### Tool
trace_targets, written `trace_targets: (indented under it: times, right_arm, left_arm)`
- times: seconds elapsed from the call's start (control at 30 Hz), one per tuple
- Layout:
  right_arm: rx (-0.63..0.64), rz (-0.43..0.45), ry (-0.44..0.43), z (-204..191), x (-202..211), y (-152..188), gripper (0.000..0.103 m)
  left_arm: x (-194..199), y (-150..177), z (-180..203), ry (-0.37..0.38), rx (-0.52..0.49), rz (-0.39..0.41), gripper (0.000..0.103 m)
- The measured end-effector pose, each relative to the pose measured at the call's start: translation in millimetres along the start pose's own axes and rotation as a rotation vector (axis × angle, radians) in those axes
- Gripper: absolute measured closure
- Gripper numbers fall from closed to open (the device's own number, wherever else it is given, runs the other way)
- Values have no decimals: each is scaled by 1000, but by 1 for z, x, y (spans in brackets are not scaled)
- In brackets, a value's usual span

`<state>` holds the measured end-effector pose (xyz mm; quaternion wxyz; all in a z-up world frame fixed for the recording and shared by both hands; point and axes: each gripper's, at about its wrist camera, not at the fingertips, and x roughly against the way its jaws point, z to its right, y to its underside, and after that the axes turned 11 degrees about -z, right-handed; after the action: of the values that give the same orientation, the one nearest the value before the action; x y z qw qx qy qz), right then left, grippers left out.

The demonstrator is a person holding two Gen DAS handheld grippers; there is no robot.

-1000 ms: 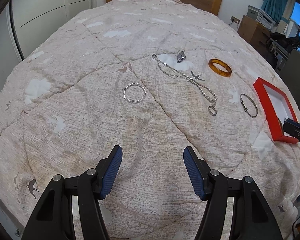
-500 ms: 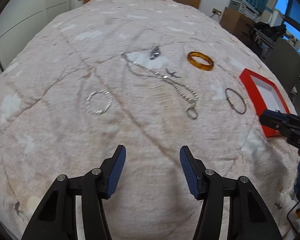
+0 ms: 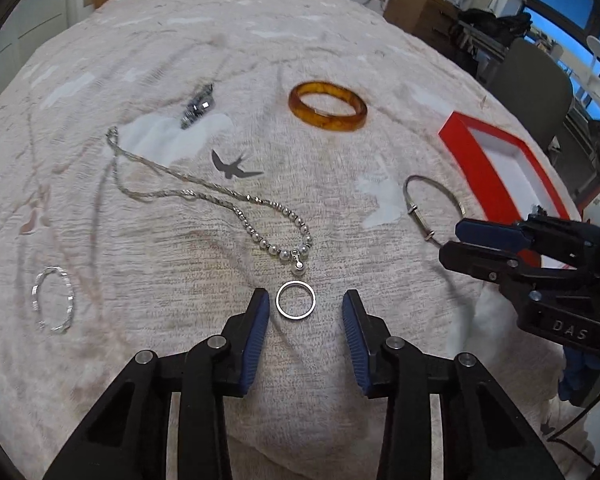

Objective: Organize jewelry
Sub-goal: 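Grasp small silver ring with left tool while right tool grasps silver clasp bangle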

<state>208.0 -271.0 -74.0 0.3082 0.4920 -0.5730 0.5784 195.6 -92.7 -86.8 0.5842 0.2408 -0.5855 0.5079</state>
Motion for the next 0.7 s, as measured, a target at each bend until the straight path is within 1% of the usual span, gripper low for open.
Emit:
trace_targets:
  times: [0.03, 0.1, 0.17, 0.3, 0.37, 0.43, 0.47, 0.7]
  right_arm:
    - [3, -3, 0, 0, -2, -1, 72]
    - [13, -15, 4, -1, -9, -5, 72]
    - [16, -32, 9, -2, -16, -8, 72]
    - [10, -62, 13, -2, -29, -13, 75]
    - [5, -75, 3, -3, -33, -13, 88]
    - [-7, -85, -23, -4, -34, -12, 96]
    - [-10, -85, -35, -5, -33, -11, 97]
    - [-33, -56, -108, -21, -10, 11, 98]
  left_arm:
    - [-5, -1, -1, -1, -3, -9, 69]
    - [-11, -3, -6, 0, -1, -18, 78]
    - [-13, -4, -10, 3, 2, -20, 82]
    - [-12, -3, -12, 15, -2, -16, 83]
    - [-10, -1, -13, 18, 2, -11, 83]
    - [-6, 0, -12, 27, 9, -3, 83]
    - [-3, 1, -12, 27, 10, 0, 83]
    - [24, 16, -13, 26, 25, 18, 83]
